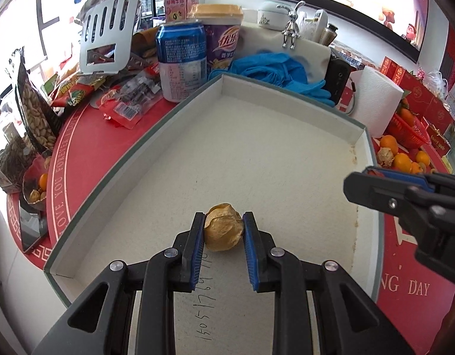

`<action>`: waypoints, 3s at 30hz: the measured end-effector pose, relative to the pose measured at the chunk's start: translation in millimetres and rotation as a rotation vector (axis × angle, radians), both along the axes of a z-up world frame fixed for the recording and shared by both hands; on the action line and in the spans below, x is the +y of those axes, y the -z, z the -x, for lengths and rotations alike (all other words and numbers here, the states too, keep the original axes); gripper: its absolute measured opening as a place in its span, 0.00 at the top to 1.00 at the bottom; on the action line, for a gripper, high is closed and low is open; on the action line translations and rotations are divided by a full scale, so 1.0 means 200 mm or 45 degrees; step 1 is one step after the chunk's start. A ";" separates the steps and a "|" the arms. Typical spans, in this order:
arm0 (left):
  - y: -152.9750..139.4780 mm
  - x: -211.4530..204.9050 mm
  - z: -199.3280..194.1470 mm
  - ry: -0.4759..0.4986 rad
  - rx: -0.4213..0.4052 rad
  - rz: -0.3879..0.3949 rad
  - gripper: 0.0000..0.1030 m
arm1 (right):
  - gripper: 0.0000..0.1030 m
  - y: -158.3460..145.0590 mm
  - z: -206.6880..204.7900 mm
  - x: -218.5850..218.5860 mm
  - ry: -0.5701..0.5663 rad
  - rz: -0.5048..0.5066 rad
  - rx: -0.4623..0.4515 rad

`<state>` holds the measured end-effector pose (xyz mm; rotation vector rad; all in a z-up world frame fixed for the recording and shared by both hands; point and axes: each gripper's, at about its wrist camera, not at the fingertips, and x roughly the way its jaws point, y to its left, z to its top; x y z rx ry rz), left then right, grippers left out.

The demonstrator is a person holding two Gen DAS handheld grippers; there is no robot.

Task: Organize fruits
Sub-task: 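Carry the physalis and the tomato over the white tray with both grippers, then open the left gripper over the tray while the right gripper releases the tomato, then move both grippers back toward the fruits on the table, then grasp a second physalis with the left gripper while the right gripper grasps a brown kiwi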

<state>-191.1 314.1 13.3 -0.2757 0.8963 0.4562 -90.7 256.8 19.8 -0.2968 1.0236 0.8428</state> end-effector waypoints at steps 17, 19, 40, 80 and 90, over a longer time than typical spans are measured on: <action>-0.03 -0.01 0.06 -0.134 -0.035 -0.080 0.24 | 0.00 0.04 -0.07 0.05 0.032 -0.007 0.013; -0.06 -0.03 0.08 -0.154 -0.063 -0.154 0.20 | 0.00 -0.01 -0.07 0.02 0.053 -0.047 -0.036; -0.21 -0.59 -0.10 0.287 -0.020 -0.104 0.20 | 0.00 0.01 -0.26 -0.92 0.479 0.077 -0.029; 0.00 -0.99 -0.48 0.379 0.090 -0.033 0.77 | 0.00 0.22 -0.63 -1.27 0.599 0.199 -0.138; 0.01 -1.00 -0.45 0.371 0.072 -0.058 0.76 | 0.27 0.21 -0.81 -1.16 0.600 0.166 -0.215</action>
